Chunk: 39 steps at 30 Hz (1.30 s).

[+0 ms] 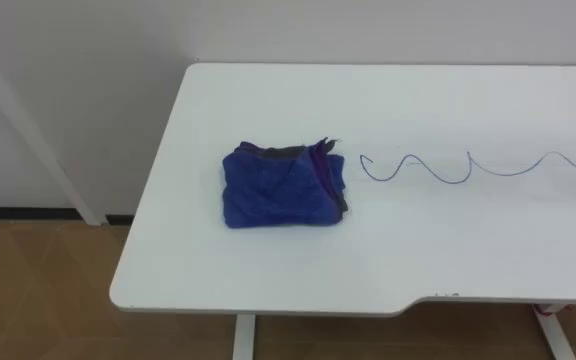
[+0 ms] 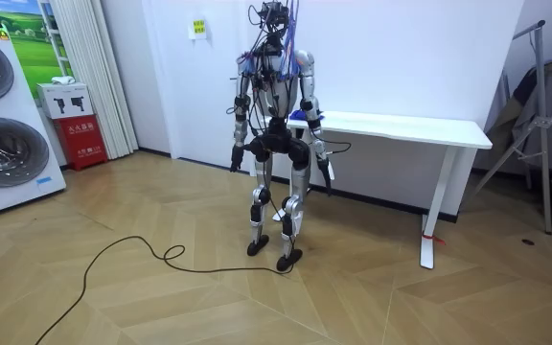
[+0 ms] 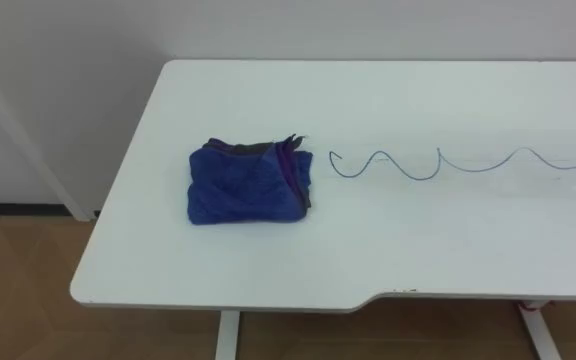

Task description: Wipe table

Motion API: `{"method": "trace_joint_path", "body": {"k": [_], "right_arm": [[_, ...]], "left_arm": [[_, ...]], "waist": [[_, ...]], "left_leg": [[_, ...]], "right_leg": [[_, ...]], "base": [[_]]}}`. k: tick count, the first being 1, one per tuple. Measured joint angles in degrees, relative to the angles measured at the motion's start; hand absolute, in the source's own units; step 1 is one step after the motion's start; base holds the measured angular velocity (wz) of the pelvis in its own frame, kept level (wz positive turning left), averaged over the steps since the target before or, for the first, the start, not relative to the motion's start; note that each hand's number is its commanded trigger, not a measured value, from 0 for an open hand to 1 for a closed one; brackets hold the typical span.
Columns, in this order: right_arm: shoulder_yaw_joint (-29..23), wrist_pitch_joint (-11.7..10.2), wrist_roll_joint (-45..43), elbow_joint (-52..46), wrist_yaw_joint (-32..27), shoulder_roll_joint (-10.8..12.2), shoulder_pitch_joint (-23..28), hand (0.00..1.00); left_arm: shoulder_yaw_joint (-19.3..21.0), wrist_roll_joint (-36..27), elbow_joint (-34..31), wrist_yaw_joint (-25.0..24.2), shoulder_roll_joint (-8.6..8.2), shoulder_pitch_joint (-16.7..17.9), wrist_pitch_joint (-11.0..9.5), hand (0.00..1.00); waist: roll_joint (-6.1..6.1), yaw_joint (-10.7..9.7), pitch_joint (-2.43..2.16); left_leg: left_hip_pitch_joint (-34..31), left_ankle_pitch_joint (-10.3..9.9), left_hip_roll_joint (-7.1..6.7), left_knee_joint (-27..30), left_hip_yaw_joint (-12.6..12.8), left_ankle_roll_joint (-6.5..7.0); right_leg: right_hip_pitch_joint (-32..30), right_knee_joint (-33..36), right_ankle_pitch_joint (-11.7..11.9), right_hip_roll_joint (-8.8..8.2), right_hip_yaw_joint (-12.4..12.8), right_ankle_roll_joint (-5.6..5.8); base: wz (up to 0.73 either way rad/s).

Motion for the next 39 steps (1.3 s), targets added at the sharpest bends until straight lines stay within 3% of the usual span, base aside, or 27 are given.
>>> {"method": "trace_joint_path", "body": {"k": [12,19,22,26,29,33,37,39], "right_arm": [[0.03,0.01,1.01,0.09,0.73,0.00,0.09,0.00],[-1.20,0.04,9.78,1.33,-2.46,0.02,0.45,0.00],[-5.83,0.05,14.55,2.43,-4.70,0.03,1.20,0.00],[-16.74,0.05,24.60,3.93,-6.99,-0.98,1.44,0.00],[-24.09,0.84,29.91,3.97,-9.09,-2.18,1.32,0.00],[-31.69,0.75,34.52,3.71,-13.39,-6.08,0.65,0.00],[-32.66,0.45,34.95,-1.61,-18.64,-11.74,-1.85,0.00],[-32.83,-0.19,34.38,-3.58,-20.52,-13.35,-3.56,0.00]], "left_arm": [[0.11,-0.70,0.00,0.00,0.02,-0.06,0.00,0.00],[0.81,-2.23,-0.05,0.88,-0.17,0.08,0.01,0.00],[2.19,-2.27,-0.08,1.19,-0.23,0.43,0.11,0.00],[7.88,-2.35,-0.13,1.18,0.01,1.66,0.22,0.00],[11.23,-2.23,-0.21,1.18,0.48,1.39,0.37,0.00],[12.94,-2.35,-0.50,1.18,2.12,1.52,0.20,0.00],[12.85,-2.38,-2.09,1.10,3.31,2.15,0.11,0.00],[12.86,-2.19,-2.33,1.01,3.39,2.11,0.09,0.00]], "waist": [[0.00,0.09,-0.01],[-0.23,0.09,-0.02],[-0.26,-0.56,-0.04],[-1.07,-3.16,-0.13],[-2.24,-4.03,-0.14],[-3.81,-4.79,-0.07],[-4.53,-4.73,-0.12],[-4.72,-4.73,-0.14]], "left_leg": [[0.32,0.00,0.13,-0.14,0.34,0.00],[0.45,0.00,0.15,-0.41,0.95,0.00],[0.83,0.00,0.17,-0.51,1.03,0.00],[1.44,0.01,0.18,-0.89,1.05,0.00],[1.42,0.03,0.17,-1.04,1.47,0.04],[0.98,0.11,0.11,-1.08,1.98,0.09],[0.01,0.22,0.13,-1.33,3.02,0.28],[0.02,0.23,0.14,-1.44,3.12,0.29]], "right_leg": [[0.02,0.02,0.00,0.05,-0.03,0.00],[-0.14,-0.05,0.00,0.03,0.55,0.00],[0.08,0.00,0.00,0.03,0.63,0.00],[0.50,-0.06,0.00,0.03,0.54,0.00],[0.16,-0.11,0.00,-0.04,0.67,0.01],[-0.74,-0.13,-0.01,-0.10,1.22,0.02],[-2.05,0.05,0.10,-0.11,2.32,0.16],[-2.07,0.03,0.12,-0.13,2.35,0.18]], "base": [[0.00],[-0.04],[-0.01],[-0.01],[-0.08],[-0.09],[-0.12],[0.00]]}}
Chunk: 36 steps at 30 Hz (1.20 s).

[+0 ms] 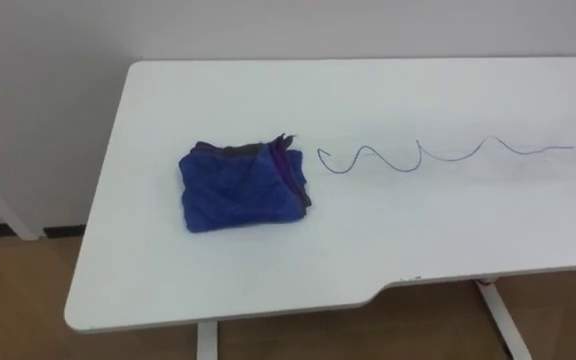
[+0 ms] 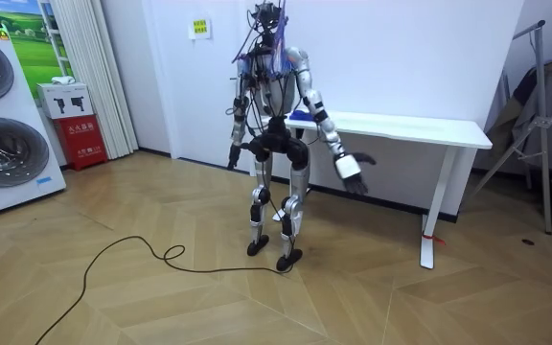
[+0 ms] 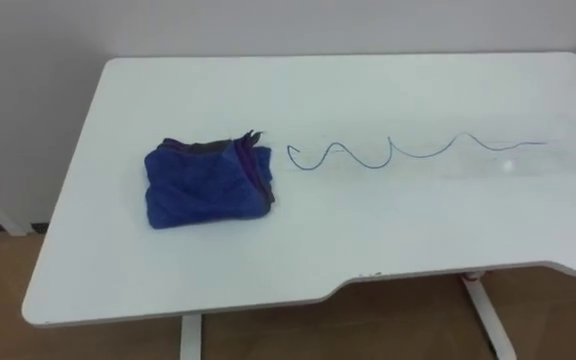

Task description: Wipe table

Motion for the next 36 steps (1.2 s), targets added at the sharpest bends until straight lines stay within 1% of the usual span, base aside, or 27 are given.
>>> {"method": "trace_joint_path", "body": {"k": [1,3,4,5,7,8,10,12,13,14,15,16,17,18,20,21,22,24,25,29,31,32,33,34,35,36], "right_arm": [[-0.36,-0.23,-0.27,-1.04,-0.55,-0.19,-0.49,0.00],[-0.90,-1.46,-0.85,-5.52,-1.81,-0.33,-1.52,0.00],[-0.79,-1.42,-1.46,-6.98,-2.04,-0.32,-1.66,0.00],[0.05,-1.43,-3.44,-10.93,-2.65,-0.32,-2.07,0.00],[2.52,-1.54,-7.14,-20.41,-3.71,-0.30,-2.28,0.00],[3.17,-1.55,-8.14,-22.73,-4.06,-0.29,-2.33,0.00],[6.34,-1.54,-14.53,-32.84,-5.35,-0.27,-2.25,0.00],[9.07,-1.89,-18.16,-39.59,-6.15,-0.27,-2.25,0.00],[11.02,-2.70,-20.33,-42.39,-6.67,-0.27,-2.26,0.00],[11.75,-2.87,-21.36,-43.43,-6.68,-0.26,-2.18,0.00],[12.83,-2.87,-23.93,-46.39,-6.72,-0.09,-1.91,0.00],[13.26,-2.90,-25.15,-47.69,-6.76,-0.06,-1.92,0.00],[13.95,-3.32,-27.12,-50.08,-6.87,-0.06,-2.17,0.00],[14.69,-3.81,-29.03,-51.68,-7.14,-0.08,-2.73,0.00],[15.79,-3.78,-31.24,-54.87,-7.08,-0.07,-3.15,0.00],[16.81,-3.81,-32.73,-57.28,-7.05,-0.07,-3.19,0.00],[17.67,-4.30,-34.27,-59.20,-6.94,-0.07,-3.21,0.00],[19.09,-4.48,-36.13,-61.59,-6.78,-0.07,-3.53,0.00],[20.30,-4.86,-36.68,-62.70,-6.12,-0.08,-4.29,0.00],[23.19,-5.36,-40.95,-64.36,-4.80,-0.09,-5.95,0.00],[24.81,-5.74,-43.48,-64.65,-4.22,-0.09,-6.63,0.00],[25.04,-6.06,-43.66,-64.65,-4.00,-0.10,-6.67,0.00],[26.25,-6.30,-44.07,-64.65,-3.25,-0.07,-7.24,0.00],[28.00,-7.03,-46.25,-64.67,-2.23,-0.17,-8.82,0.00],[28.89,-7.37,-47.16,-64.90,-1.96,-0.14,-8.91,0.00],[30.74,-7.24,-47.65,-65.83,-1.85,-0.29,-9.29,0.00]], "left_arm": [[0.02,0.00,-0.17,-0.09,-0.04,-0.02,0.00,0.00],[0.02,0.20,-1.26,-0.37,-0.09,-0.11,-0.14,0.00],[-0.13,0.20,-1.33,-0.37,-0.09,-0.16,-0.25,0.00],[-0.64,0.15,-1.32,-0.39,-0.09,-0.06,-0.40,0.00],[-1.76,-0.46,-1.52,-0.41,0.00,-0.05,-0.40,0.00],[-2.06,-0.57,-1.80,-0.42,0.01,0.00,-0.39,0.00],[-3.63,-0.55,-4.21,-0.55,0.01,0.81,-0.48,0.00],[-3.99,-0.71,-4.59,-0.54,0.09,0.69,-1.12,0.00],[-4.65,-0.78,-4.76,-0.49,0.23,0.60,-1.54,0.00],[-5.11,-0.78,-4.92,-0.47,0.29,0.58,-1.62,0.00],[-5.46,-0.74,-5.65,-0.46,0.03,0.61,-1.68,0.00],[-5.70,-0.72,-5.91,-0.46,-0.08,0.67,-1.71,0.00],[-6.28,-0.73,-6.07,-0.46,-0.28,0.68,-1.78,0.00],[-6.49,-0.69,-6.09,-0.45,-0.45,0.68,-1.77,0.00],[-7.21,-0.72,-6.13,-0.30,-0.44,0.63,-1.79,0.00],[-7.32,-0.72,-6.13,-0.30,-0.44,0.61,-1.81,0.00],[-7.33,-0.71,-6.13,-0.21,-0.42,0.56,-1.94,0.00],[-7.50,-0.70,-6.36,-0.20,-0.41,0.72,-2.21,0.00],[-7.76,-0.61,-6.38,-0.20,-0.42,0.83,-2.28,0.00],[-8.50,-0.56,-6.37,-0.35,-0.45,0.53,-3.02,0.00],[-8.98,-0.51,-6.39,-0.35,-0.32,-0.17,-3.16,0.00],[-9.33,-0.48,-6.39,-0.31,-0.27,-0.43,-3.17,0.00],[-9.88,-0.33,-6.40,-0.24,-0.05,-1.11,-3.65,0.00],[-9.14,0.09,-6.10,-0.19,0.37,-1.11,-4.34,0.00],[-8.86,0.19,-5.66,-0.21,0.50,-0.98,-4.25,0.00],[-9.04,0.23,-4.99,-0.44,0.80,-0.60,-4.11,0.00]], "waist": [[-0.13,0.03,0.01],[-0.40,0.31,-0.08],[-0.36,0.46,-0.12],[-0.27,0.74,-0.38],[0.23,0.80,-0.37],[0.24,0.83,-0.36],[0.42,1.95,-0.41],[0.21,2.60,-0.40],[0.02,3.07,-0.29],[-0.32,3.15,-0.20],[-0.54,3.66,-0.10],[-0.67,3.73,-0.01],[-0.76,4.22,0.07],[-0.86,4.87,0.04],[-0.98,5.49,0.03],[-0.91,6.30,0.07],[-0.90,6.57,0.07],[-0.90,6.86,0.07],[-0.92,7.32,0.07],[-0.95,8.46,0.08],[-0.95,8.94,0.06],[-0.74,9.26,0.20],[0.08,10.18,0.71],[-1.01,11.53,0.66],[-0.94,11.25,0.16],[-1.06,10.38,0.13]], "left_leg": [[0.05,0.00,0.00,0.01,0.00,0.00],[0.21,0.02,0.08,-0.02,-0.01,-0.03],[0.26,0.02,0.08,-0.06,-0.01,-0.03],[0.29,0.02,0.06,-0.20,0.10,-0.03],[0.31,0.04,0.03,-0.29,0.23,-0.01],[0.29,0.04,0.03,-0.31,0.23,-0.01],[0.43,0.35,0.09,-0.96,1.09,-0.10],[0.68,0.94,0.05,-2.23,1.03,-0.21],[1.39,1.45,0.02,-3.15,0.91,-0.30],[1.46,1.53,0.03,-3.23,0.80,-0.34],[1.58,1.54,0.03,-3.23,0.30,-0.37],[1.55,1.54,0.03,-3.23,0.02,-0.37],[1.44,1.55,0.04,-3.24,-0.22,-0.38],[1.41,1.55,0.04,-3.24,-0.23,-0.38],[1.29,1.55,0.01,-3.26,-0.57,-0.38],[1.34,1.55,0.01,-3.30,-0.69,-0.38],[1.38,1.55,0.01,-3.31,-1.09,-0.38],[1.37,1.55,0.00,-3.42,-1.52,-0.38],[1.36,1.56,0.02,-3.48,-1.58,-0.38],[1.26,1.56,0.05,-3.67,-2.23,-0.39],[1.51,1.74,0.31,-4.01,-4.92,-0.42],[1.85,2.03,0.77,-4.31,-6.25,-0.38],[2.26,2.21,2.15,-4.48,-10.66,-0.35],[1.98,2.16,2.50,-4.46,-13.01,-0.46],[1.50,2.14,2.76,-4.59,-13.15,-1.13],[1.10,2.19,3.05,-4.44,-10.35,-2.55]], "right_leg": [[0.00,0.01,0.00,0.01,-0.01,0.00],[-0.03,0.01,0.00,0.10,-0.02,0.00],[-0.16,0.01,0.01,0.10,-0.03,0.00],[-0.43,0.02,0.02,0.09,-0.05,0.00],[-0.87,0.09,0.02,0.07,0.11,0.00],[-0.93,0.09,0.02,0.07,0.07,0.00],[-1.41,0.08,0.02,0.10,0.84,0.00],[-1.50,0.12,0.02,0.10,0.77,-0.01],[-1.40,0.10,0.03,0.10,0.66,-0.02],[-1.34,0.07,0.03,0.10,0.54,-0.02],[-1.01,-0.02,0.03,0.13,0.22,-0.02],[-0.92,-0.04,0.03,0.13,-0.18,-0.02],[-0.84,-0.03,0.03,0.13,-0.28,-0.02],[-0.79,-0.04,0.03,0.14,-0.39,-0.02],[-0.78,0.04,0.03,0.11,-0.83,-0.02],[-0.79,0.05,0.03,0.11,-0.82,-0.02],[-0.78,0.02,0.03,0.13,-0.96,-0.02],[-0.74,0.03,0.03,0.18,-1.04,-0.02],[-0.79,0.01,0.03,0.20,-1.17,-0.02],[-0.72,0.12,0.03,0.25,-2.15,-0.02],[-1.31,1.91,0.02,0.44,-3.35,-0.01],[-2.24,3.86,-0.09,0.56,-3.53,-0.06],[-4.61,4.12,-1.00,1.68,-1.04,-0.48],[-7.34,-0.62,2.66,2.76,0.90,-2.79],[-6.51,-0.71,3.53,2.68,-0.76,-2.80],[-5.76,-0.91,4.22,2.79,-2.42,-3.02]], "base": [[0.00],[0.00],[-0.03],[-0.07],[-0.07],[-0.04],[-0.15],[-0.06],[0.07],[0.13],[0.17],[0.21],[0.11],[0.06],[0.06],[0.07],[0.06],[0.12],[0.06],[0.08],[0.21],[0.00],[-0.44],[-0.43],[-0.13],[0.34]]}}
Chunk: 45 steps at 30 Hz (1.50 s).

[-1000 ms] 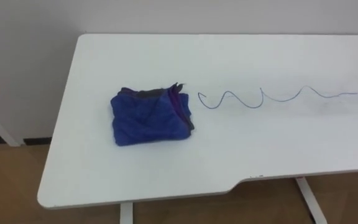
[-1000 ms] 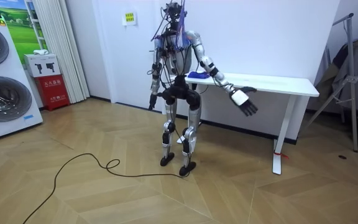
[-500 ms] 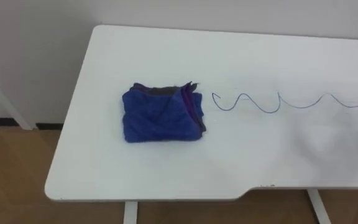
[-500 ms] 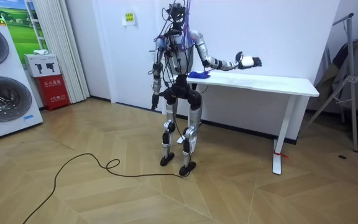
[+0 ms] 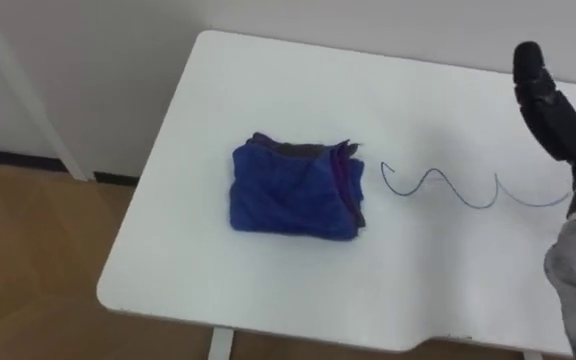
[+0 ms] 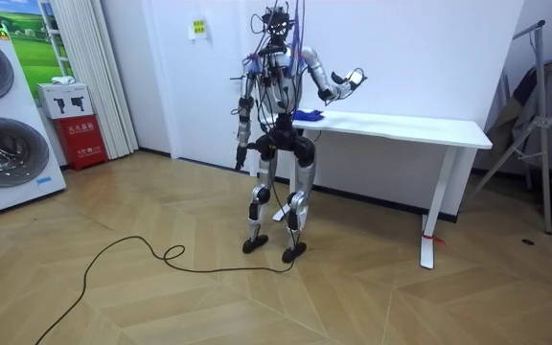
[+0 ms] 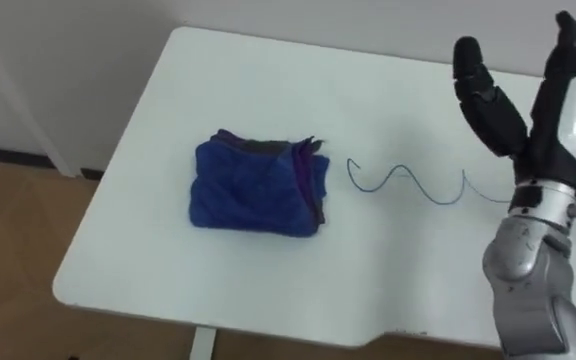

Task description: Wipe table

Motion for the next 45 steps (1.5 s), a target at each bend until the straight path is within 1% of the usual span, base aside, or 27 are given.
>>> {"method": "trace_joint_path", "body": {"k": [1,2,3,4,5,6,7,8,9,10,11,12,14,15,17,19,20,23,25,28,29,31,33,36,40,42,45], "right_arm": [[0.56,0.07,-0.11,-0.54,0.13,0.09,-0.01,0.00],[1.73,0.08,-0.25,-1.14,0.53,0.12,-0.33,0.00],[2.32,0.52,-1.08,-1.12,1.33,0.19,-1.18,0.00],[3.35,0.79,-3.07,-0.76,2.82,0.36,-1.82,0.00],[3.71,0.67,-4.50,-0.61,3.60,0.36,-2.09,0.00],[4.37,0.28,-7.17,-0.51,4.93,0.48,-2.33,0.00],[5.18,-0.53,-9.28,-0.55,5.72,0.44,-3.34,0.00],[6.43,-0.71,-10.11,-0.54,5.87,0.31,-4.26,0.00],[9.05,-0.72,-11.62,-0.30,6.13,0.01,-5.11,0.00],[10.11,-0.68,-11.93,-0.10,6.14,-0.12,-5.20,0.00],[11.82,-0.36,-12.15,0.74,6.28,-0.21,-5.19,0.00],[13.11,-0.08,-12.54,1.97,6.96,-0.17,-5.46,0.00],[13.88,-0.08,-13.74,3.39,8.39,-0.12,-5.90,0.00],[14.16,-0.06,-14.20,3.90,9.30,-0.06,-5.93,0.00],[15.21,-0.04,-14.96,3.92,9.95,0.01,-5.96,0.00],[15.98,-0.10,-15.90,3.92,10.69,0.28,-5.96,0.00],[15.99,-0.10,-15.98,3.92,10.77,0.29,-5.96,0.00],[16.00,-0.02,-16.29,3.67,10.88,0.56,-5.95,0.00],[16.17,-0.11,-17.80,3.10,10.79,0.67,-5.95,0.00],[16.20,-0.41,-20.46,3.09,10.49,0.68,-5.68,0.00],[16.23,-0.78,-21.24,2.93,10.49,0.68,-5.52,0.00],[16.42,-1.04,-22.45,0.68,10.49,0.68,-4.62,0.00],[17.26,-1.48,-22.60,-0.97,10.43,0.67,-4.61,0.00],[18.77,-2.14,-22.57,-1.53,10.40,0.67,-4.58,0.00],[20.87,-2.13,-22.38,-1.59,10.43,0.66,-4.24,0.00],[22.52,-2.02,-22.30,-1.54,10.60,0.65,-2.81,0.00],[23.90,-2.09,-22.46,-1.53,11.16,0.64,-1.29,0.00]], "left_arm": [[-0.34,-0.01,0.08,-0.17,0.01,-0.08,0.06,0.00],[-1.33,-0.02,0.08,-0.57,0.04,-0.47,0.09,0.00],[-2.53,0.12,0.07,-1.34,0.13,-1.59,0.12,0.00],[-3.34,0.49,0.14,-1.79,0.42,-2.14,0.21,0.00],[-3.44,0.76,0.28,-2.02,0.41,-2.39,0.29,0.00],[-3.60,1.45,0.47,-2.08,0.44,-2.98,0.34,0.00],[-3.50,2.18,0.83,-2.05,0.74,-3.24,0.32,0.00],[-3.49,2.49,1.05,-2.05,0.89,-3.17,0.36,0.00],[-3.84,2.56,2.13,-2.15,0.77,-2.92,0.54,0.00],[-4.10,2.48,2.48,-2.29,0.69,-2.94,0.58,0.00],[-5.20,2.36,3.27,-2.49,0.68,-2.99,0.61,0.00],[-5.68,2.31,3.33,-2.53,0.71,-3.54,0.44,0.00],[-5.68,2.34,3.42,-2.34,0.82,-4.99,0.33,0.00],[-5.78,2.30,3.65,-2.19,0.90,-5.64,0.33,0.00],[-6.12,2.03,3.65,-1.93,1.03,-5.67,0.34,0.00],[-6.18,1.90,3.75,-1.92,1.03,-5.29,0.34,0.00],[-6.18,1.87,3.82,-1.92,1.04,-5.16,0.34,0.00],[-6.21,2.09,5.49,-1.89,1.07,-5.18,0.36,0.00],[-6.39,2.34,6.02,-1.88,1.06,-5.18,0.37,0.00],[-7.17,2.42,6.15,-1.51,1.06,-5.20,0.42,0.00],[-7.33,2.42,6.15,-1.14,1.06,-5.18,0.42,0.00],[-7.32,2.38,6.16,-0.67,1.06,-5.17,0.41,0.00],[-7.35,2.39,6.20,-0.67,1.04,-5.36,0.41,0.00],[-7.33,2.39,6.21,-0.67,1.03,-6.52,0.32,0.00],[-7.98,2.35,6.19,-0.60,1.03,-7.74,0.29,0.00],[-9.55,2.26,6.21,-0.54,1.05,-8.58,0.30,0.00],[-10.18,2.38,6.10,-0.55,0.97,-8.68,0.30,0.00]], "waist": [[0.00,-0.34,0.00],[-0.73,-0.94,0.32],[-0.47,-0.80,0.18],[-1.24,-0.13,-0.08],[-1.30,0.65,0.03],[-1.00,2.67,0.24],[-1.07,4.11,0.25],[-1.11,4.44,0.30],[-0.37,3.87,0.01],[0.10,3.60,0.21],[0.92,3.03,0.67],[1.23,2.94,0.65],[0.83,3.36,0.74],[0.58,4.11,0.64],[-0.13,4.35,0.47],[-0.78,4.49,0.04],[-0.75,4.54,0.08],[-1.22,4.98,-0.13],[-1.38,5.38,-0.04],[-1.20,5.58,0.10],[-1.05,5.63,0.24],[-0.95,5.73,0.31],[-0.59,5.49,0.54],[-0.44,5.61,0.58],[-0.25,5.59,0.42],[0.19,5.63,0.02],[0.69,5.60,-0.10]], "left_leg": [[-0.13,-0.13,-0.09,0.14,2.25,-0.29],[-0.99,0.02,-0.34,-0.44,5.94,-0.49],[-3.31,1.64,-1.26,-2.20,7.79,1.49],[-2.84,3.19,-1.56,-1.64,8.82,1.89],[-2.43,3.26,-1.55,-1.56,8.66,1.92],[-1.66,3.29,-1.38,-1.50,6.42,1.96],[-1.67,3.20,-0.83,-1.50,3.28,1.83],[-1.75,3.06,-0.65,-1.49,2.47,1.62],[-0.98,2.25,-0.06,-1.53,2.14,0.81],[-0.43,2.05,0.22,-1.55,2.81,0.51],[0.36,2.12,0.40,-1.78,4.50,0.45],[0.34,2.17,0.33,-1.80,5.91,0.56],[-0.06,2.12,0.03,-1.99,5.88,0.71],[-0.77,1.85,-0.10,-1.87,6.21,1.31],[-0.95,1.72,-0.78,-1.77,6.61,1.55],[-0.92,1.62,-0.97,-1.68,6.72,1.67],[-0.91,1.58,-1.00,-1.73,6.74,1.71],[-0.56,1.51,-1.03,-1.55,6.73,1.75],[-0.53,1.51,-1.03,-1.50,6.73,1.74],[-0.52,1.51,-1.02,-1.53,6.73,1.75],[-0.53,1.51,-1.01,-1.61,6.72,1.75],[-0.68,1.51,-1.00,-1.63,6.71,1.76],[-0.74,1.51,-0.96,-1.63,6.70,1.77],[-0.75,1.51,-0.90,-1.68,6.71,1.76],[-0.77,1.49,-0.88,-1.72,6.61,1.79],[-0.76,1.43,-0.88,-1.71,6.52,1.88],[-0.72,1.40,-0.90,-1.70,6.52,1.91]], "right_leg": [[0.34,0.06,0.01,-0.01,0.44,-0.01],[0.90,-0.14,0.00,-0.30,2.82,-0.01],[0.73,-0.12,-0.10,-0.75,5.73,0.15],[0.41,0.27,-0.33,-1.08,6.08,0.79],[-0.04,1.04,-0.50,-1.01,5.33,1.21],[-1.09,1.69,-1.33,-0.23,3.98,1.59],[-3.80,-0.95,-0.07,0.97,3.84,0.21],[-5.57,-2.66,2.11,1.62,3.72,-0.57],[-6.17,-1.50,6.35,1.51,0.83,-2.05],[-5.41,-1.21,6.47,1.69,0.49,-2.03],[-4.05,-1.06,6.45,1.67,-0.36,-2.02],[-3.84,-1.05,6.20,1.61,-0.64,-1.70],[-4.50,-1.04,5.92,1.39,-0.72,-1.60],[-4.91,-1.00,5.90,1.40,-0.71,-1.60],[-5.07,-0.99,5.62,1.28,-0.55,-1.65],[-4.98,-0.75,5.48,1.33,-0.27,-1.59],[-4.89,-0.72,5.46,1.33,-0.23,-1.57],[-4.37,-0.73,5.30,1.42,0.16,-1.41],[-4.32,-0.72,5.30,1.43,0.15,-1.42],[-4.33,-0.76,5.30,1.46,0.16,-1.42],[-4.36,-0.78,5.30,1.47,0.15,-1.42],[-4.68,-0.74,5.26,1.50,0.16,-1.46],[-4.74,-0.84,5.25,1.51,0.05,-1.48],[-4.74,-0.90,5.15,1.53,-0.15,-1.51],[-4.70,-0.87,5.13,1.49,-0.79,-1.50],[-4.66,-0.79,5.13,1.46,-0.87,-1.49],[-4.70,-0.65,5.13,1.42,-0.88,-1.49]], "base": [[0.56],[0.62],[0.63],[0.35],[-0.04],[-0.30],[-0.40],[-0.24],[0.03],[0.33],[0.40],[0.32],[0.07],[-0.03],[-0.05],[0.00],[0.05],[0.03],[0.00],[0.00],[0.00],[-0.02],[0.00],[0.00],[0.02],[0.02],[0.00]]}}
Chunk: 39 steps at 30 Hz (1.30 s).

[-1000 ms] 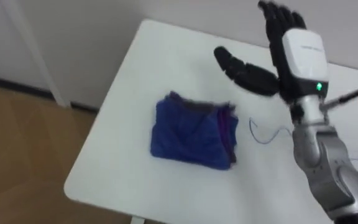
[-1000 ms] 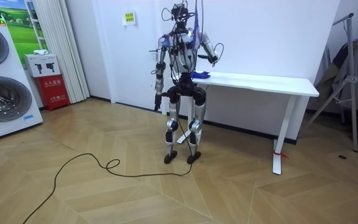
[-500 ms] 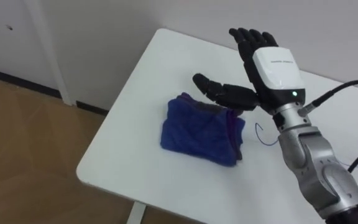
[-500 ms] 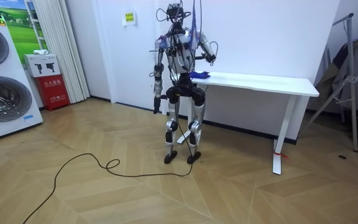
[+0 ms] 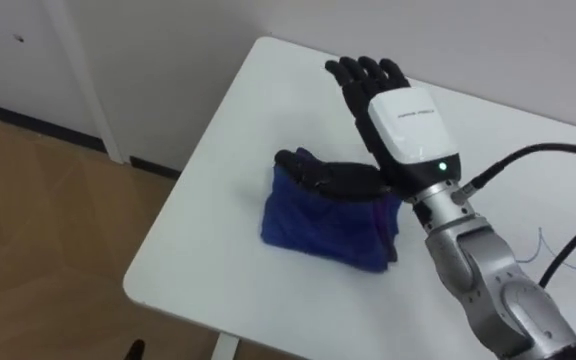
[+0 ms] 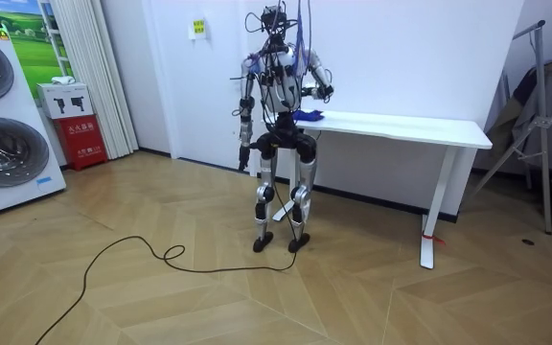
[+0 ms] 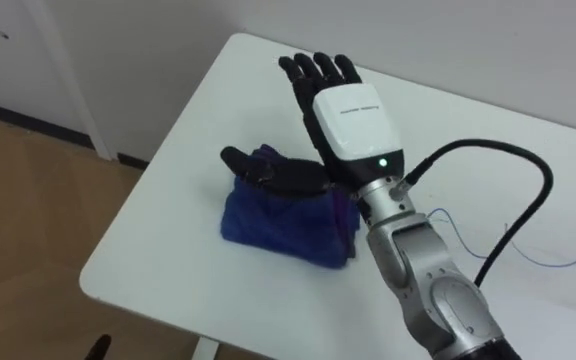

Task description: Wipe table

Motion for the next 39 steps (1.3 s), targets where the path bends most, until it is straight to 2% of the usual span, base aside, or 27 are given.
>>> {"method": "trace_joint_path", "body": {"k": [4,9,17,23,24,29,32,39], "right_arm": [[0.84,0.03,0.43,1.30,2.22,0.01,1.88,0.00],[0.89,0.36,0.61,7.14,5.37,0.17,3.49,0.00],[0.87,0.13,1.18,10.31,5.79,0.22,3.66,0.00],[0.57,-0.11,2.15,10.30,5.87,0.41,5.53,0.00],[0.56,-0.11,2.24,10.30,5.87,0.53,5.72,0.00],[-0.14,-0.56,1.96,10.31,6.00,0.58,5.84,0.00],[-0.25,-0.55,1.95,10.53,6.05,0.57,5.84,0.00],[-1.13,-0.64,1.87,12.51,6.23,0.57,6.05,0.00]], "left_arm": [[0.01,0.04,-0.09,-0.09,-0.02,0.27,0.05,0.00],[0.09,0.01,0.17,-0.11,-0.01,1.14,0.04,0.00],[0.06,-0.02,0.48,-0.29,-0.01,1.24,-0.04,0.00],[0.30,-0.23,0.49,-0.40,-0.19,1.32,-0.04,0.00],[0.34,-0.23,0.49,-0.40,-0.25,1.33,-0.04,0.00],[0.73,-0.45,0.42,-0.40,-0.80,1.36,-0.14,0.00],[0.76,-0.43,0.42,-0.40,-0.72,1.80,-0.33,0.00],[0.89,-0.31,0.43,-0.40,-0.66,2.90,-0.39,0.00]], "waist": [[0.77,0.02,0.24],[0.67,0.27,0.16],[0.59,-0.02,0.11],[1.13,-0.20,0.44],[1.28,-0.31,0.43],[2.15,-0.88,-0.22],[2.41,-1.47,-0.25],[2.03,-1.76,-0.18]], "left_leg": [[0.03,-0.17,0.03,-0.04,0.03,-0.15],[0.17,-0.16,-0.06,0.12,0.42,-0.15],[0.15,-0.17,-0.03,0.04,0.32,-0.15],[0.68,-0.23,-0.03,0.05,0.32,-0.05],[0.68,-0.26,-0.03,0.03,0.32,-0.02],[0.88,-0.30,-0.04,0.00,0.57,0.03],[0.99,-0.29,-0.03,0.08,0.58,0.03],[2.12,-0.29,-0.07,0.02,0.44,0.02]], "right_leg": [[0.07,0.17,0.00,0.03,0.27,-0.01],[0.02,0.43,-0.05,0.05,1.20,-0.05],[0.06,0.41,-0.40,0.06,1.16,0.06],[0.62,0.17,-0.75,0.01,1.10,0.27],[0.62,0.17,-0.81,0.01,1.10,0.30],[0.64,0.31,-0.88,-0.05,1.02,0.33],[0.76,0.31,-0.93,-0.10,1.01,0.29],[1.94,0.45,-1.57,-0.46,0.82,0.49]], "base": [[0.00],[-0.03],[0.00],[0.00],[0.00],[0.00],[0.00],[0.03]]}}
